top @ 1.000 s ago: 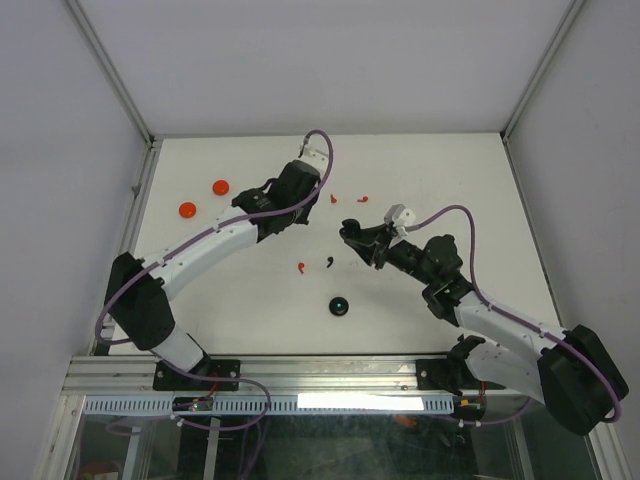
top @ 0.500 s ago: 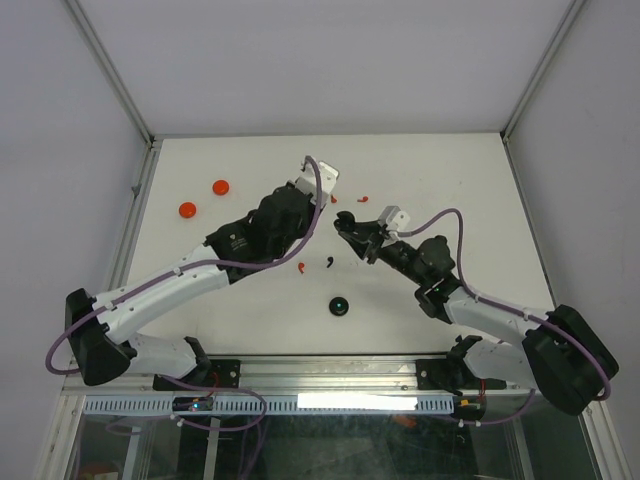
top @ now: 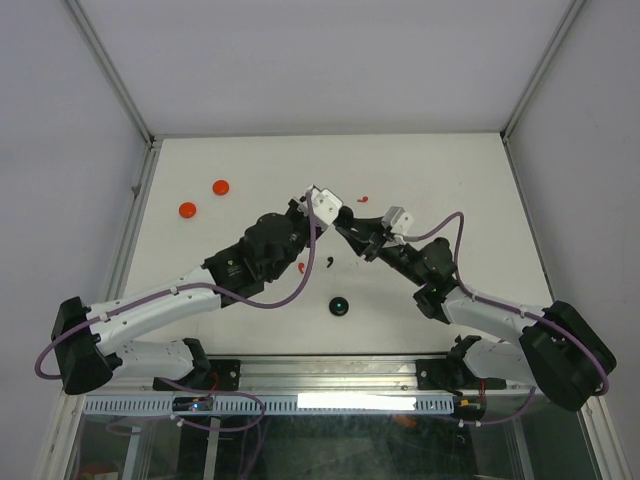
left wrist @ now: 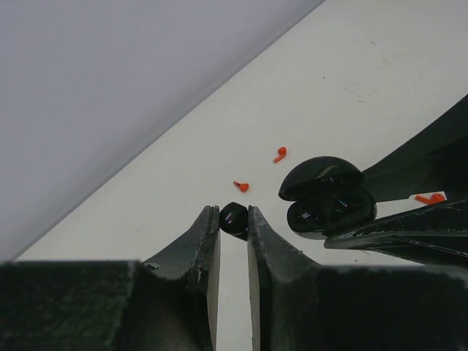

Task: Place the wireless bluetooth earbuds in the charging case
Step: Place the earbud in the charging case.

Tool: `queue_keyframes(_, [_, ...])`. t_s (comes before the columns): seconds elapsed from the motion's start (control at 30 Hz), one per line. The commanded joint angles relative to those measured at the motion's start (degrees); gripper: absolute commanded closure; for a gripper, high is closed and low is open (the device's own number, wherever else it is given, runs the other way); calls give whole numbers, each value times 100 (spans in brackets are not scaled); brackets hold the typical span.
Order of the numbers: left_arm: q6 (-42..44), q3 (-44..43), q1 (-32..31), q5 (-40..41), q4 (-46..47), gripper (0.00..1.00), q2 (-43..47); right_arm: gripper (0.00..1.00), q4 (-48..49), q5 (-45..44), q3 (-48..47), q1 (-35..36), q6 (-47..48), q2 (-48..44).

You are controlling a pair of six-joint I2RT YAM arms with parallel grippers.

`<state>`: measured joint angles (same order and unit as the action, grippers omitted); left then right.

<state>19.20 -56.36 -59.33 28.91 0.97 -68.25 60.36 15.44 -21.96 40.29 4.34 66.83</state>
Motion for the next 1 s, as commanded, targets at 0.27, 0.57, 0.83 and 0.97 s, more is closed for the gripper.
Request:
queue_keyframes(0.27, [584,448,-122,-957,1503,94,378,100,548,94,-109,33,-215,-99])
queue_keyframes(0.57, [667,529,-140,-1125,1584,93,301,100,583,104,-90,31,-340,-192])
queue_keyframes(0.83, [718,565,-149,-1220,1623,93,177,100,592,120,-80,36,-390,-230])
queue_keyframes(0.97, [743,590,-156,-1184,1613,93,154,100,613,108,-77,31,-424,-274])
